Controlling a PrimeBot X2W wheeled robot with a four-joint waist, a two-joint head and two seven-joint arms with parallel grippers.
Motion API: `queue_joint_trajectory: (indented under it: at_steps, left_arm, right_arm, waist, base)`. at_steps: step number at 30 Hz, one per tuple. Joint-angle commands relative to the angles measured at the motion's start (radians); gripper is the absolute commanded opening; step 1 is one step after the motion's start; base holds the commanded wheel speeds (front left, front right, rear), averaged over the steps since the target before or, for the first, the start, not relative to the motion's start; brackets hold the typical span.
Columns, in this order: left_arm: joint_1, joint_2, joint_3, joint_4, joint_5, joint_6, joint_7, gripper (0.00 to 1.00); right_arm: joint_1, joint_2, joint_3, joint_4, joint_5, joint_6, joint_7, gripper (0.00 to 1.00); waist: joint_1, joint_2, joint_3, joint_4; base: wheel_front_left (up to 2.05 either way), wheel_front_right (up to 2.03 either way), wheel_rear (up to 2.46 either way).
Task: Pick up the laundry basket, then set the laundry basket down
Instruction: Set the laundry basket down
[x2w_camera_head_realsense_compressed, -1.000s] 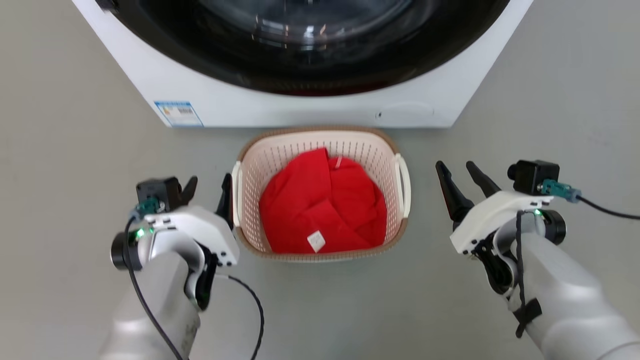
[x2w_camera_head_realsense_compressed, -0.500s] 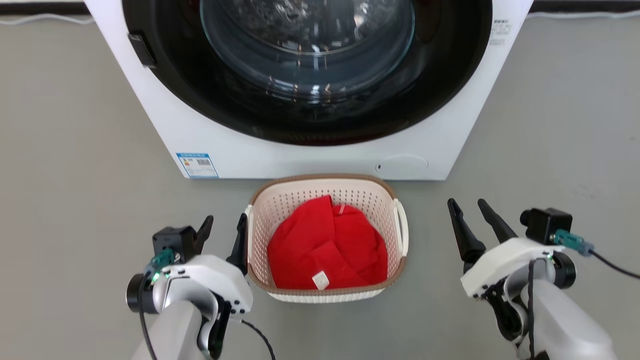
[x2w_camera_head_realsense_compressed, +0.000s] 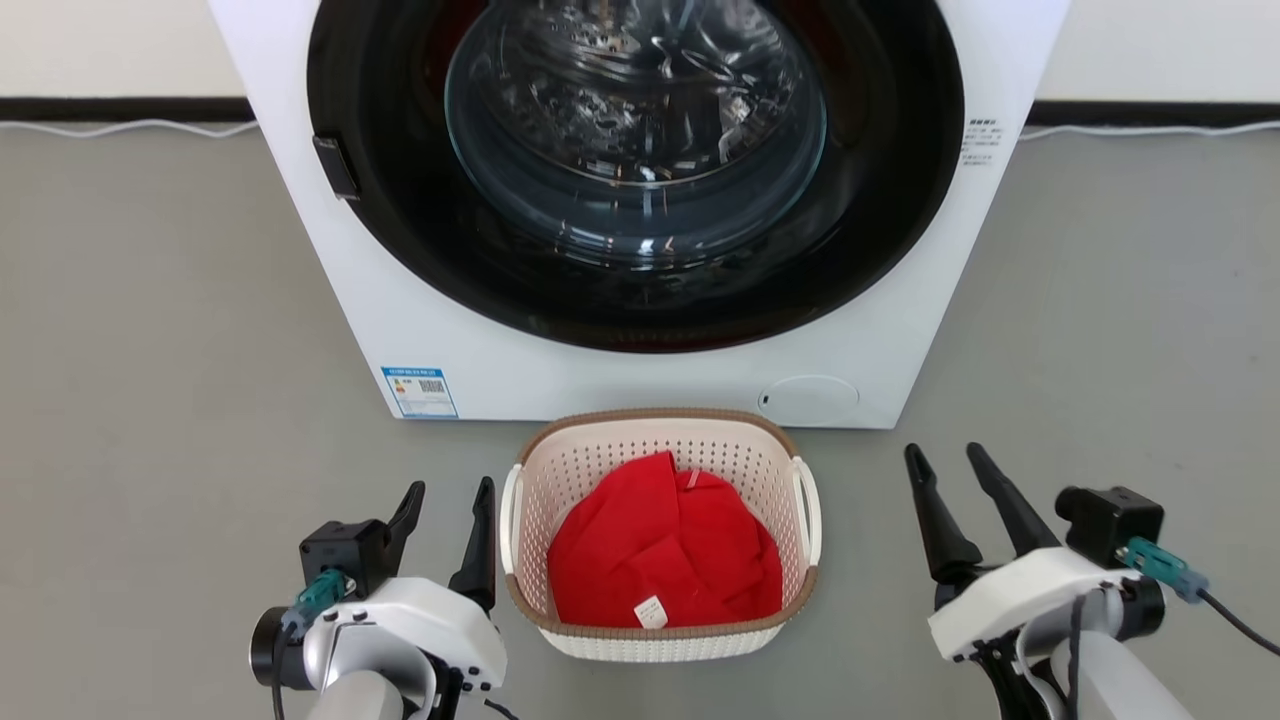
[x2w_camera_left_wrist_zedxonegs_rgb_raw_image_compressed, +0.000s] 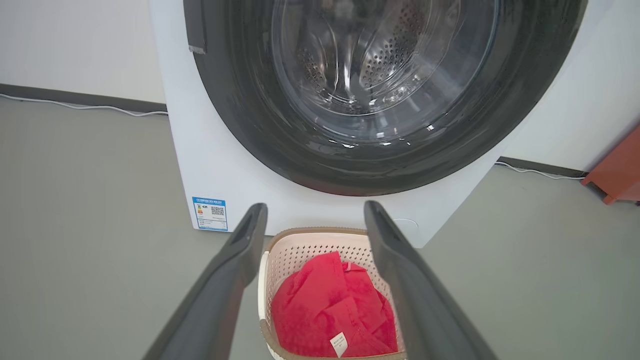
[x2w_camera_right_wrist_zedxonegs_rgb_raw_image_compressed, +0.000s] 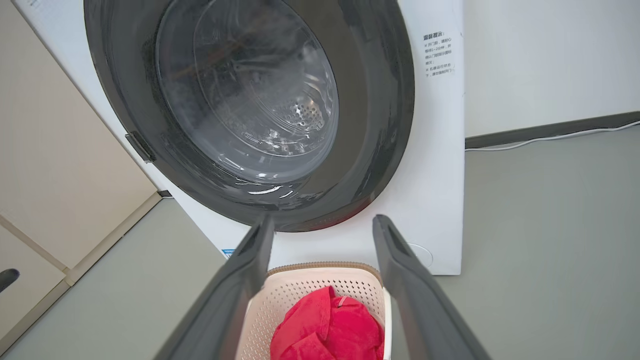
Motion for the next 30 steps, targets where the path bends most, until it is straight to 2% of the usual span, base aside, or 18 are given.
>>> queue_joint_trajectory:
  at_steps: [1, 7, 17, 30]
  left_arm:
    - [-0.002, 0.008, 0.037, -0.043, 0.012, 0.006, -0.006, 1.00]
    - [0.050, 0.006, 0.060, -0.118, 0.050, 0.028, -0.006, 1.00]
    - [0.125, -0.001, 0.083, -0.211, 0.089, 0.019, -0.006, 1.00]
    - [0.152, -0.009, 0.101, -0.244, 0.114, 0.020, -0.006, 1.00]
  right_arm:
    - [0.011, 0.003, 0.001, -0.043, -0.020, 0.007, -0.014, 1.00]
    - [0.073, 0.020, -0.052, -0.108, -0.062, 0.007, -0.014, 1.00]
    - [0.128, 0.032, -0.123, -0.158, -0.154, 0.007, -0.014, 1.00]
    - [0.159, 0.060, -0.167, -0.186, -0.219, 0.007, -0.014, 1.00]
  waist:
    - [0.0000, -0.0001, -0.012, 0.000]
    - [0.0000, -0.0001, -0.045, 0.002]
    - [0.0000, -0.0001, -0.074, 0.003]
    - [0.0000, -0.0001, -0.076, -0.005]
  base:
    - [0.00, 0.00, 0.00]
    - [0.00, 0.00, 0.00]
    - [0.00, 0.00, 0.00]
    - [0.00, 0.00, 0.00]
